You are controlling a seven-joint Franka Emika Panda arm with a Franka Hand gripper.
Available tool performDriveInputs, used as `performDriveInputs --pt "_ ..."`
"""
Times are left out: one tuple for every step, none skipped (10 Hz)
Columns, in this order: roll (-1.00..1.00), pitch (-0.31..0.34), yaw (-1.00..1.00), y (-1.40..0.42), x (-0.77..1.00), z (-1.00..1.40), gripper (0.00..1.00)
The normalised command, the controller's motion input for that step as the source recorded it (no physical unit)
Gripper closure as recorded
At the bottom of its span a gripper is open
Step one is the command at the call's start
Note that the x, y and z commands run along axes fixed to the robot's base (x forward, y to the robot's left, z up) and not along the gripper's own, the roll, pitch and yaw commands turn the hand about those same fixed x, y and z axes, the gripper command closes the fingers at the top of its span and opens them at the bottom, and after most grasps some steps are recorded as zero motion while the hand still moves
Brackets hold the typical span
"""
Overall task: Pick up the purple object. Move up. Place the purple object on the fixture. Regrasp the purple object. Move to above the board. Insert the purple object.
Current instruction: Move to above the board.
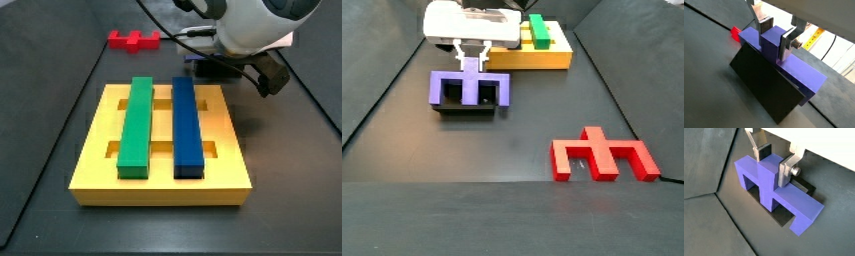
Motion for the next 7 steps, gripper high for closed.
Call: performDriveInputs --pt "0.00 0.000 0.00 0.00 0.00 1.40 1.00" --pt "-0.01 0.012 0.06 0.02 0.01 1.40 1.00" --pt "-0.06 0.004 0.05 0.03 0.00 1.40 1.00" --pt "-0.03 -0.011 0.04 0.03 0.00 1.40 1.00" --pt "0.01 0.010 0.03 0.01 0.02 1.40 1.00" --pt "-0.01 0.015 0.02 0.01 0.02 1.40 1.00" --pt "-0.01 0.019 0.01 0.02 0.02 1.40 1.00"
